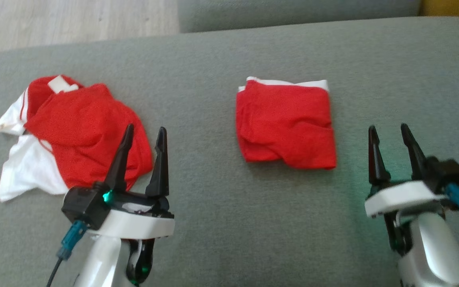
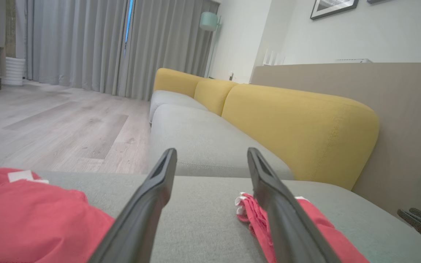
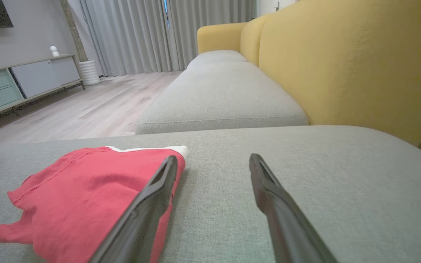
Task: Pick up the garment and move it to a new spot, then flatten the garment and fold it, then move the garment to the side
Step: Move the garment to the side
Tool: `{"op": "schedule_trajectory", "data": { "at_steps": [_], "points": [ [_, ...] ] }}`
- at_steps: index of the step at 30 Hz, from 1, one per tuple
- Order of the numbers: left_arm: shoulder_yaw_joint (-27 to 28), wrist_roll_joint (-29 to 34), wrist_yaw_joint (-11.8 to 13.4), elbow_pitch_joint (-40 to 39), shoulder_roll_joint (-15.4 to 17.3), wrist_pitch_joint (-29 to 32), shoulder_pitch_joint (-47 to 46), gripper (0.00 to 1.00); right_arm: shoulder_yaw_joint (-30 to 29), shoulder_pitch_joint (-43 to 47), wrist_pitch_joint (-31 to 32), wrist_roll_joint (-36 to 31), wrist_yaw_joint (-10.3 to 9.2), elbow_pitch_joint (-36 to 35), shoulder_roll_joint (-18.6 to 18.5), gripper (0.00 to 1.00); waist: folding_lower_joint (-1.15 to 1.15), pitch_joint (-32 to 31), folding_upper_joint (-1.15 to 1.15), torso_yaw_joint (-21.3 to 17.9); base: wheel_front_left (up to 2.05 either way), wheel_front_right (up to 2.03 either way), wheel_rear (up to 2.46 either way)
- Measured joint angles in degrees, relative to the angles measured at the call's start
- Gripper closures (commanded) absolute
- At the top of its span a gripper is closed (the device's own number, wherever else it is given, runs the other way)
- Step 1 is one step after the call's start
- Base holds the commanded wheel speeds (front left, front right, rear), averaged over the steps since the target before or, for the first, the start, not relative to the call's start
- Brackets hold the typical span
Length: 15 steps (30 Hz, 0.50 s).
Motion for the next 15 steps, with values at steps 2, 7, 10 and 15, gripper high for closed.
{"op": "schedule_trajectory", "data": {
  "at_steps": [2,7,10,15],
  "points": [
    [-0.4,0.0,0.0,0.1,0.0,0.0,0.0,0.0,0.3,-2.0,0.8,0.9,0.0,2.0,0.0,0.0,0.0,0.7,0.0,0.9,0.0,0.0,0.0],
    [-1.6,0.0,0.0,0.5,0.0,0.0,-0.6,0.0,2.2,-7.9,3.6,4.4,0.0,8.6,0.0,0.0,0.01,2.8,0.0,3.3,0.0,0.0,0.0],
    [-2.2,-0.2,-0.1,0.6,0.0,0.0,-1.9,0.0,3.0,-10.2,4.7,7.2,0.0,13.6,0.0,0.0,0.01,4.0,0.0,4.8,0.0,0.0,0.0],
    [-2.6,-0.2,-0.1,1.2,0.0,0.0,-3.0,0.0,5.5,-14.6,5.5,11.3,0.0,23.7,-0.1,0.0,0.01,6.0,0.0,7.4,0.0,0.0,0.0]
  ]
}}
